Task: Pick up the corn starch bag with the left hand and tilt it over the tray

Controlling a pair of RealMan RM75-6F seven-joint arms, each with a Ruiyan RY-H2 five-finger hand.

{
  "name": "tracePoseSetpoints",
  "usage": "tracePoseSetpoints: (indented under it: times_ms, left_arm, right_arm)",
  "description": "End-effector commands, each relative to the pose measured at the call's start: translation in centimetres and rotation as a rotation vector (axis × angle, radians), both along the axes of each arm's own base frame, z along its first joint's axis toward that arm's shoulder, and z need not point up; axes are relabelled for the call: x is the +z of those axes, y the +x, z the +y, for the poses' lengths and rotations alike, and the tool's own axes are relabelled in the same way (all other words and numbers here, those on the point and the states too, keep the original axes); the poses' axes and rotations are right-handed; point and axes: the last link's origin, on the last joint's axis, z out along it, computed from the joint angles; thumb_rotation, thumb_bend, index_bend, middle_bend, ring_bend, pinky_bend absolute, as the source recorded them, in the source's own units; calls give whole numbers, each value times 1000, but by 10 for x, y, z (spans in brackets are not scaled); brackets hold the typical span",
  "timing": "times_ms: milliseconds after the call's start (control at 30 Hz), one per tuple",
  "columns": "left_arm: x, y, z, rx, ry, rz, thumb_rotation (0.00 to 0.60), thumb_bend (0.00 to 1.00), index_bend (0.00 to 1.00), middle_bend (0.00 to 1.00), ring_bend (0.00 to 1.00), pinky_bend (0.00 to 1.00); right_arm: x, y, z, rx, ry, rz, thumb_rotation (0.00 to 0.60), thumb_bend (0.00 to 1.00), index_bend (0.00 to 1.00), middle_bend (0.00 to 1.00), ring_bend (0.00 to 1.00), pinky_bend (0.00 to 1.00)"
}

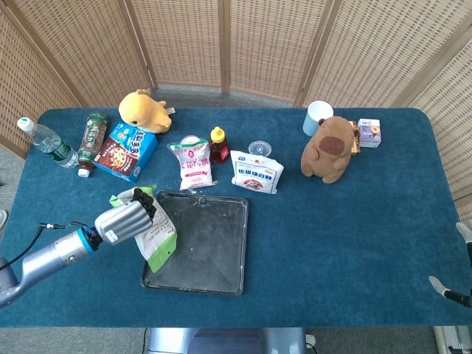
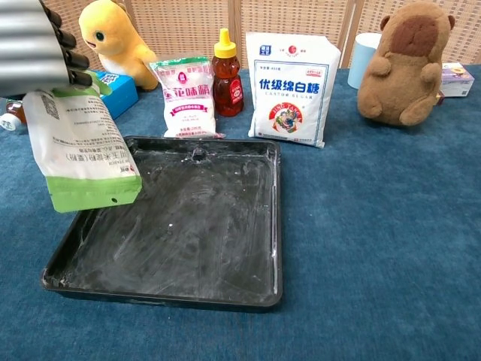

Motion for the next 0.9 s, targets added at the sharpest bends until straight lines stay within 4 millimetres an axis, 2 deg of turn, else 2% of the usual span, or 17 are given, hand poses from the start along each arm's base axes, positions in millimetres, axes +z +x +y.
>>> tracePoseSetpoints:
  times_ms: [33,300,367,500,700,900]
  left_arm:
    - [12,-14,1,152,16,-198,600,408,890,751,679,729]
    - [19,-53,-5,440,-30,-619,600,406,890,751,679,731]
    - [15,-72,-10,582,-69,-812,600,404,890,751,680,731]
    - [12,-94,-9,664,-64,-917,600,401,890,752,679,731]
    - [5,-112,-11,716,-65,-1023,600,397,890,751,679,731]
    - [-22,-124,-18,832,-125,-1170,600,385,889,751,679,696]
  right_arm:
    - [-1,0,0,-1,3,1,600,87,26,0,0,1]
    - [-4,0,0,-3,12,6,600,87,26,0,0,1]
    - [-5,0,0,-5,14,10,600,87,26,0,0,1]
    - [-6,0,0,-9,16,13,600,87,26,0,0,1]
    - [-8,0,-1,-12,20,16,600,87,26,0,0,1]
    - [-10,0,-1,-13,32,19,600,87,26,0,0,1]
